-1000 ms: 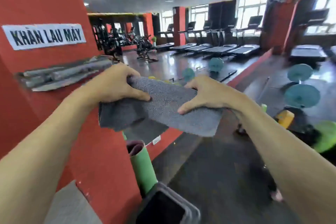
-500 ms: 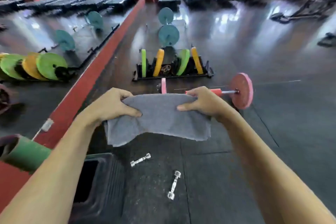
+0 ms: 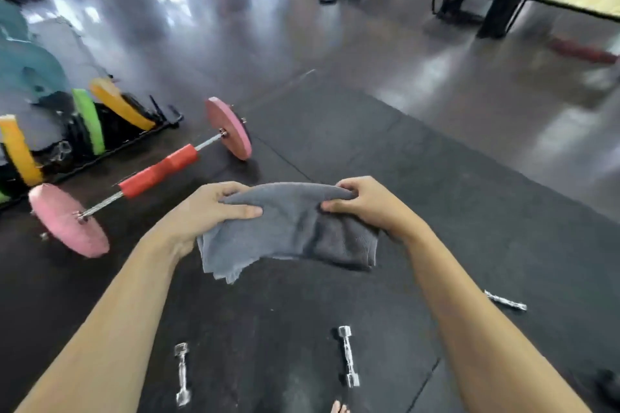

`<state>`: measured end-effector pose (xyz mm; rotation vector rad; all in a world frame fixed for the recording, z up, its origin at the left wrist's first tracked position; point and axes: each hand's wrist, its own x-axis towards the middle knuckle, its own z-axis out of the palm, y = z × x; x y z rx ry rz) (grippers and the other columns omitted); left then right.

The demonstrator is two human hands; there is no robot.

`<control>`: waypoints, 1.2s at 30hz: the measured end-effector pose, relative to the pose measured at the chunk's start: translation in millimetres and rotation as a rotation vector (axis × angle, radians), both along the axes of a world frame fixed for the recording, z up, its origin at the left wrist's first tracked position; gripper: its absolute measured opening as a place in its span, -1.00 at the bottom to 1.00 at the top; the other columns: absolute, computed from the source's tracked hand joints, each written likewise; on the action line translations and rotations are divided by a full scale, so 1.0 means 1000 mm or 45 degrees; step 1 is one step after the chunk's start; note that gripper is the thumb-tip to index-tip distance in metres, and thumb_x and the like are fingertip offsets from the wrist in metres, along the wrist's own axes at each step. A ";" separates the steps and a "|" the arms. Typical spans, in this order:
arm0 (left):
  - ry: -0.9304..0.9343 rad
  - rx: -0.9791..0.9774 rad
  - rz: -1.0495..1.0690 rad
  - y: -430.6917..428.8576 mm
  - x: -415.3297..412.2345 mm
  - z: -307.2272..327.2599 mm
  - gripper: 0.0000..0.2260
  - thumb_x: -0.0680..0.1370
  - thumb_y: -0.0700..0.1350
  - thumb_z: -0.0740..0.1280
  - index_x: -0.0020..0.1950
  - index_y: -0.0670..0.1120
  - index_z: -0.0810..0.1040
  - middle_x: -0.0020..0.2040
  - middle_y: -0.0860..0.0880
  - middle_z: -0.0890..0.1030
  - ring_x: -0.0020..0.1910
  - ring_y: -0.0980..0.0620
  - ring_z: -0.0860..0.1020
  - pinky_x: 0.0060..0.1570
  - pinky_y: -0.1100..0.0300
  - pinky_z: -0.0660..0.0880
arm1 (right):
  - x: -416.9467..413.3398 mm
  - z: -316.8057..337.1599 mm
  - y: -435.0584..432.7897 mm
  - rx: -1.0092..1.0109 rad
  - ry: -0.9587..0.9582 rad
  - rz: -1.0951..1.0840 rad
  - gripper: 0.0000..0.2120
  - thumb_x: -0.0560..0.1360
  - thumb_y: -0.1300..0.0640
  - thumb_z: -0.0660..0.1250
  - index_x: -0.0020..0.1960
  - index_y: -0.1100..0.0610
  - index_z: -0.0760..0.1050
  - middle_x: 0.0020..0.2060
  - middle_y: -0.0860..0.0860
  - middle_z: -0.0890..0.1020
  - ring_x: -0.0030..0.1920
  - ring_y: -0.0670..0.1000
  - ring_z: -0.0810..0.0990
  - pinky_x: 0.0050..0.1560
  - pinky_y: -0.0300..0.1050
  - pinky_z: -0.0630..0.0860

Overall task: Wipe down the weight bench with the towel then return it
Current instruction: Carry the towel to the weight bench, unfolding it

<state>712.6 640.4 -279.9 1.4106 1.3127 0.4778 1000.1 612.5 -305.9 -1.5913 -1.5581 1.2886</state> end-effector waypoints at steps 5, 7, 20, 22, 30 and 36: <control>-0.210 -0.068 -0.191 0.073 0.138 -0.008 -0.67 0.46 -0.35 0.46 0.22 -0.18 0.62 0.08 -0.10 0.72 0.03 0.07 0.67 0.01 0.22 0.60 | 0.124 -0.010 0.004 -0.018 0.060 -0.337 -0.75 0.48 0.06 0.54 -0.09 0.25 0.62 -0.25 0.03 0.63 -0.24 -0.08 0.55 -0.21 -0.14 0.45; -0.309 -0.098 -0.238 0.104 0.192 -0.014 -0.70 0.49 -0.35 0.43 0.19 -0.14 0.63 0.05 -0.04 0.72 -0.01 0.10 0.69 -0.06 0.26 0.62 | 0.164 -0.015 0.009 -0.034 0.079 -0.459 -0.73 0.48 0.03 0.53 -0.03 0.25 0.63 -0.18 0.12 0.70 -0.19 -0.03 0.61 -0.13 -0.07 0.49; -0.332 -0.205 -1.146 0.335 0.533 0.021 -0.80 0.57 -0.19 0.36 0.17 -0.07 0.68 0.17 -0.18 0.71 0.11 -0.09 0.68 0.18 -0.02 0.56 | 0.377 -0.028 0.153 -0.111 -0.031 -1.142 -0.68 0.47 -0.04 0.54 0.02 0.20 0.64 -0.04 0.19 0.73 -0.08 0.15 0.70 0.04 0.16 0.60; -0.325 -0.223 -1.304 0.348 0.590 0.033 -0.79 0.55 -0.17 0.38 0.16 -0.07 0.68 0.14 -0.17 0.72 0.08 -0.09 0.67 0.15 -0.02 0.57 | 0.411 -0.027 0.168 -0.087 -0.036 -1.296 -0.71 0.45 -0.06 0.56 0.02 0.12 0.64 -0.07 0.11 0.74 -0.08 0.09 0.68 -0.01 0.03 0.57; -0.083 0.152 -1.699 0.325 0.843 0.032 -0.81 0.49 -0.23 0.44 0.04 0.00 0.69 -0.01 -0.09 0.73 -0.11 0.00 0.65 -0.04 0.06 0.57 | 0.559 -0.027 0.179 0.332 -0.260 -1.990 -0.75 0.50 0.18 0.51 0.09 0.12 0.49 -0.10 -0.03 0.62 -0.16 -0.12 0.55 -0.14 -0.35 0.49; 0.043 0.271 -1.503 0.290 1.044 0.014 -0.82 0.46 -0.26 0.35 -0.09 -0.07 0.73 -0.20 -0.05 0.68 -0.23 -0.05 0.56 -0.22 0.15 0.48 | 0.713 -0.010 0.153 0.429 0.452 -1.540 -0.38 0.46 0.24 0.28 0.49 -0.06 0.33 0.19 -0.02 0.67 0.12 -0.08 0.66 0.11 -0.14 0.58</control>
